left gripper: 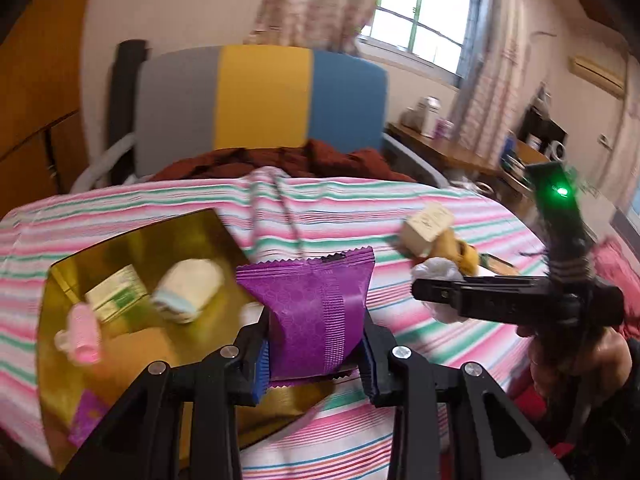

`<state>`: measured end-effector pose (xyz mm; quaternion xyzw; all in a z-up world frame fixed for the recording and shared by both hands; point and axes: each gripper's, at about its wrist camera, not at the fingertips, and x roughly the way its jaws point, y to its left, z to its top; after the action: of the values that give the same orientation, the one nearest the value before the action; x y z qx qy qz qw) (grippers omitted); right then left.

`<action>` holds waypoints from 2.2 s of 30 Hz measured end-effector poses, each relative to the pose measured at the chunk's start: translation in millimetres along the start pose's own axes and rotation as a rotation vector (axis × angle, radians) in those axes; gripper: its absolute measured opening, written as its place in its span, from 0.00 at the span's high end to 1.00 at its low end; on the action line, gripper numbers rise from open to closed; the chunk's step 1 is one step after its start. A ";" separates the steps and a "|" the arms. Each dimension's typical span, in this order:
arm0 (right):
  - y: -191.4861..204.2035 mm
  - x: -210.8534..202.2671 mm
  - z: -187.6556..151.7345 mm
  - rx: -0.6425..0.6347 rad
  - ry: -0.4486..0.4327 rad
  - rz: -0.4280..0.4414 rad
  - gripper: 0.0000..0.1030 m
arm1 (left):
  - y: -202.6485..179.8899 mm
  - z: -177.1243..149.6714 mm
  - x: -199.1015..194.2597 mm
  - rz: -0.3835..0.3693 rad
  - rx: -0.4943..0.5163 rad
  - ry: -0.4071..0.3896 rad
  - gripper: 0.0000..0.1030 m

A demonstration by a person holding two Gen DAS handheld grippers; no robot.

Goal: Organize objects
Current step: 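Carry the purple packet and bubble wrap into the gold tray and open both grippers, then move both grippers from the gold tray back toward the remaining pile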

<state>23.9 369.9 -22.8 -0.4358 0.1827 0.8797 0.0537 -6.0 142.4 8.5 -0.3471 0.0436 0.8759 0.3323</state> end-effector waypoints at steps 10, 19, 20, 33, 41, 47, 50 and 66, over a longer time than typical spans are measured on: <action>81.5 -0.1 -5.0 -0.186 -0.023 0.115 0.64 | 91.8 -17.2 -28.3 0.171 -0.196 -0.029 0.66; 135.9 17.3 -10.0 -0.297 0.014 0.186 0.65 | 139.7 -11.3 -21.6 0.206 -0.307 -0.027 0.66; 143.0 19.4 -10.8 -0.313 0.019 0.195 0.64 | 144.6 -11.1 -19.0 0.212 -0.320 -0.022 0.66; 183.0 42.5 -18.2 -0.392 0.063 0.198 0.59 | 172.2 -18.3 -5.1 0.303 -0.358 0.024 0.55; 186.1 43.1 -19.7 -0.398 0.054 0.176 0.34 | 160.0 -23.2 -20.4 0.376 -0.342 -0.011 0.55; 194.0 37.2 -23.5 -0.437 -0.001 0.131 0.22 | 154.6 -26.7 -25.9 0.393 -0.351 -0.004 0.55; 195.5 32.9 -24.2 -0.441 -0.034 0.110 0.21 | 152.2 -30.0 -28.3 0.387 -0.349 -0.005 0.53; 192.4 30.0 -26.7 -0.414 -0.073 0.083 0.00 | 149.8 -31.8 -48.8 0.403 -0.349 -0.061 0.45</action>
<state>-23.4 179.7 -8.4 -0.3974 0.0139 0.9151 -0.0666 -53.1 -10.4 -7.5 -0.3569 -0.0500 0.9287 0.0872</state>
